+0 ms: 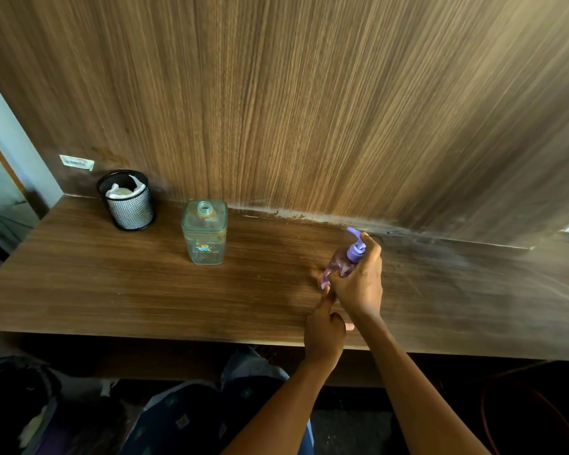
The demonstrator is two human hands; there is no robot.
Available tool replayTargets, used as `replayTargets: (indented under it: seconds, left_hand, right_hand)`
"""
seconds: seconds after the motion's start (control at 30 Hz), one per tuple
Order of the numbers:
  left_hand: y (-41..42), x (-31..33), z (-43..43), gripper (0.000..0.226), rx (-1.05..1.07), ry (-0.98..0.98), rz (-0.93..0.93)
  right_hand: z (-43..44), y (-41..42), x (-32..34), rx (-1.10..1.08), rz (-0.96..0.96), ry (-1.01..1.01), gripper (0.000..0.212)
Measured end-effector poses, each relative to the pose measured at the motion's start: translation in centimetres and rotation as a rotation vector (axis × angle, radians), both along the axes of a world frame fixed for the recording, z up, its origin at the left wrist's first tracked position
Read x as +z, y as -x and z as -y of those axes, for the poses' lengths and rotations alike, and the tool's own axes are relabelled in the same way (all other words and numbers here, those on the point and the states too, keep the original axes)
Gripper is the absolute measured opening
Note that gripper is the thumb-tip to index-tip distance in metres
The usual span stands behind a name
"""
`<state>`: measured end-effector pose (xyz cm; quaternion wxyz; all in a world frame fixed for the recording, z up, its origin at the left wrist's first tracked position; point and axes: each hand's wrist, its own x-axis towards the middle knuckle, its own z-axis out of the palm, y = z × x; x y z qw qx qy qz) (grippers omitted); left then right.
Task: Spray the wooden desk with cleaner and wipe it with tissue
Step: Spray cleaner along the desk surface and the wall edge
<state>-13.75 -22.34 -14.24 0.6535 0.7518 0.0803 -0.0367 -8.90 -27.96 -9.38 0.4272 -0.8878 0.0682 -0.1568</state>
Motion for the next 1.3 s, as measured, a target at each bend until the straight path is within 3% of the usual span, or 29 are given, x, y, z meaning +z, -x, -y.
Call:
replayTargets:
  seconds: [0.27, 0.7, 0.97, 1.3]
  left_hand:
    - [0.0, -0.4, 0.1, 0.059, -0.032, -0.047, 0.014]
    - [-0.2, -1.2, 0.2, 0.048, -0.040, -0.007, 0.012]
    - [-0.2, -0.2, 0.2, 0.044, -0.007, 0.131, -0.003]
    - [-0.3, 0.6, 0.1, 0.039, 0.044, 0.077, -0.012]
  right_hand:
    - [0.0, -0.3, -0.3, -0.012, 0.020, -0.031, 0.062]
    - [0.3, -0.1, -0.3, 0.039, 0.008, -0.010, 0.090]
    - [0.6, 0.0, -0.6, 0.056, 0.007, 0.084, 0.093]
    - [0.6, -0.5, -0.4, 0.034, -0.021, 0.139, 0.081]
